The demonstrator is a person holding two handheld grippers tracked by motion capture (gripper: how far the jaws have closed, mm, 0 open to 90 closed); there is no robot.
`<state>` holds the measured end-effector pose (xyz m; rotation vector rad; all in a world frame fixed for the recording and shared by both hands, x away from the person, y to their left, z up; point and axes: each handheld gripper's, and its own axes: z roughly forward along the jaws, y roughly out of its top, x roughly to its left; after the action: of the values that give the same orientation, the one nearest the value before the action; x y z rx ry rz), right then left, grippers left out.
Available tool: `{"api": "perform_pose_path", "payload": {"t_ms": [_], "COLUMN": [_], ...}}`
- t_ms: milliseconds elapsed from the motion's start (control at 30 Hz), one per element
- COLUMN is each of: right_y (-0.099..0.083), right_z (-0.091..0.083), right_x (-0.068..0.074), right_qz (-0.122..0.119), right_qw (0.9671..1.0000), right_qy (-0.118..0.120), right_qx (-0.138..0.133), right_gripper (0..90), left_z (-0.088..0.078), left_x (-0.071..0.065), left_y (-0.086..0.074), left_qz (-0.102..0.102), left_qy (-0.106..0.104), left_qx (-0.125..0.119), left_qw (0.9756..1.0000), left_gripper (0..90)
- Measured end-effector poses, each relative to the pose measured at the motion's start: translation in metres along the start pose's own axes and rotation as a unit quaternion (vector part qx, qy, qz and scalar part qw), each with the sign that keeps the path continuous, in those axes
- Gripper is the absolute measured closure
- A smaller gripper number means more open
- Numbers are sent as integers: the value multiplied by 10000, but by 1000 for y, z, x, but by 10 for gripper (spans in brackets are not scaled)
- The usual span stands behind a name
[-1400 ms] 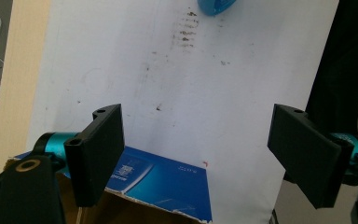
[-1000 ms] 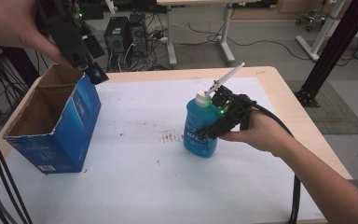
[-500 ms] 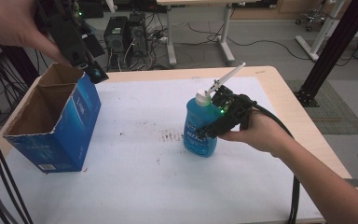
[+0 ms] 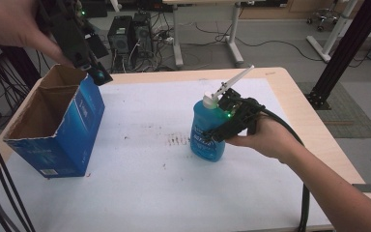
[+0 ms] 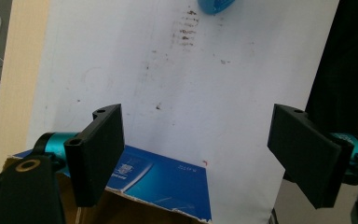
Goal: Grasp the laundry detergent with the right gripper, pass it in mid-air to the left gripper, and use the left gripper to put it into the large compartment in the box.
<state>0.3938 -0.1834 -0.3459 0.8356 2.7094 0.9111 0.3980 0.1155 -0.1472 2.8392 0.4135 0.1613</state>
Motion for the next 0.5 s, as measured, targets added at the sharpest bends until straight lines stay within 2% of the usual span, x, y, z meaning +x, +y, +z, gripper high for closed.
{"api": "perform_pose_path", "payload": {"t_ms": [500], "right_y": [0], "right_z": [1], "right_x": [1], "right_qz": [-48], "right_qw": [10000], "right_qy": [-4], "right_qx": [-43], "right_gripper": [376], "left_z": [1], "left_x": [0], "left_y": [0], "left_qz": [3], "left_qy": [-10], "left_qx": [10], "left_qw": [10000], "left_gripper": [188]}}
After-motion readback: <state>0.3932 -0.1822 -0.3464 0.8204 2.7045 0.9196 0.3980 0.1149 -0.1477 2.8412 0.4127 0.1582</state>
